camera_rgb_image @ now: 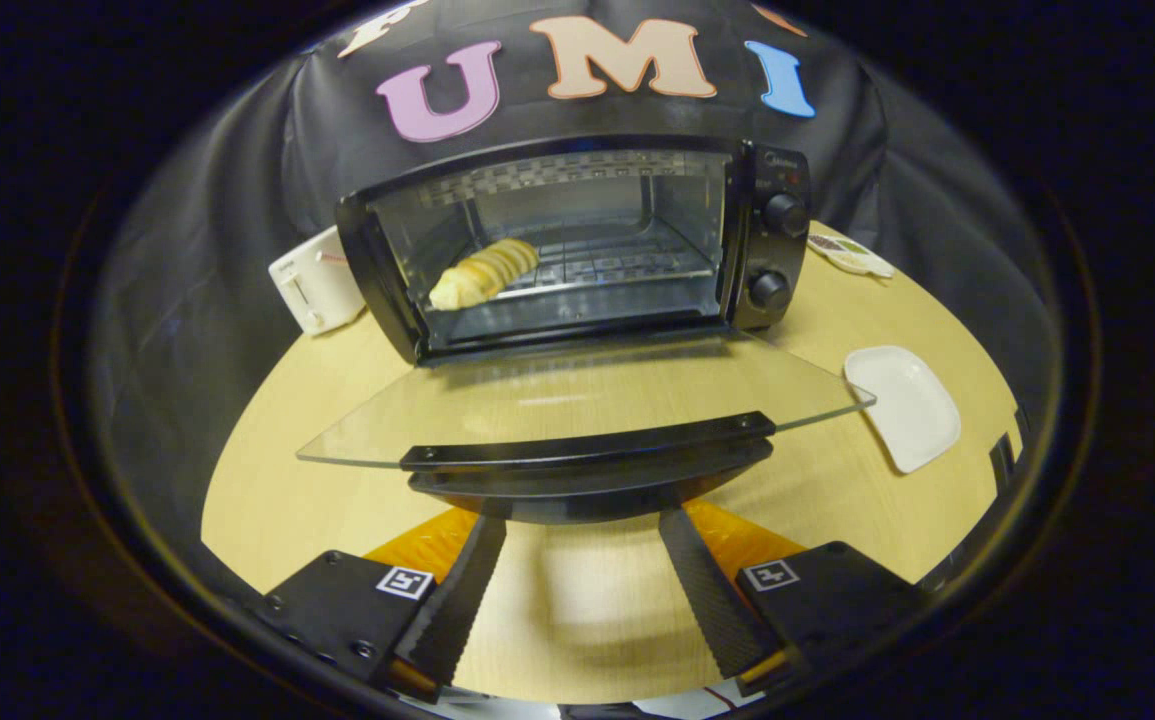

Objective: Open the toaster oven, put the food inside, and close the toaster oven door.

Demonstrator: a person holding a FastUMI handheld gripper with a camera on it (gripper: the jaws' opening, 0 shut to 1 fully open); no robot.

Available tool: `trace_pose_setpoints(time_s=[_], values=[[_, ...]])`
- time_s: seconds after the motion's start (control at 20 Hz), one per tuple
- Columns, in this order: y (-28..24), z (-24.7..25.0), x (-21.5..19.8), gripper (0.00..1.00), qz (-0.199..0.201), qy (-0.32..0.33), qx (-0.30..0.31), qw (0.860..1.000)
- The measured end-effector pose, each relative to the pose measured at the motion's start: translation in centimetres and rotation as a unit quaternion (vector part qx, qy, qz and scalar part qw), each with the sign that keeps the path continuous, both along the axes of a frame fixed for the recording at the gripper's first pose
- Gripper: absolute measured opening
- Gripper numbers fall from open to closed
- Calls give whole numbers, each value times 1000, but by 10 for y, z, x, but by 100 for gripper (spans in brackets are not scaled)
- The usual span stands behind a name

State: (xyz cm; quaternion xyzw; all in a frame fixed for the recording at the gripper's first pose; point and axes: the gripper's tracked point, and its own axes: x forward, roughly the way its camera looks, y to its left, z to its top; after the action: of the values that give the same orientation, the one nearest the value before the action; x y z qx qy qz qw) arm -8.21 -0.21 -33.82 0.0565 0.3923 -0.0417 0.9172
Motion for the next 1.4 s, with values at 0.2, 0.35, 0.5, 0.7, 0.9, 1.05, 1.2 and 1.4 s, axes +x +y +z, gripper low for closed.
trace_pose_setpoints(time_s=[0.2,0.35,0.5,0.7,0.9,1.05,1.2,1.4], values=[[-5,18,23,96,-6,-21,0,1000],[-10,30,42,96,-13,-35,3,999],[-15,39,60,96,-24,-47,11,999],[-19,48,81,96,-26,-61,14,998],[-20,58,100,96,-20,-74,12,997],[-19,67,114,96,-19,-88,18,996],[-19,77,126,96,-13,-100,19,995],[-23,96,131,96,4,-118,11,993]])
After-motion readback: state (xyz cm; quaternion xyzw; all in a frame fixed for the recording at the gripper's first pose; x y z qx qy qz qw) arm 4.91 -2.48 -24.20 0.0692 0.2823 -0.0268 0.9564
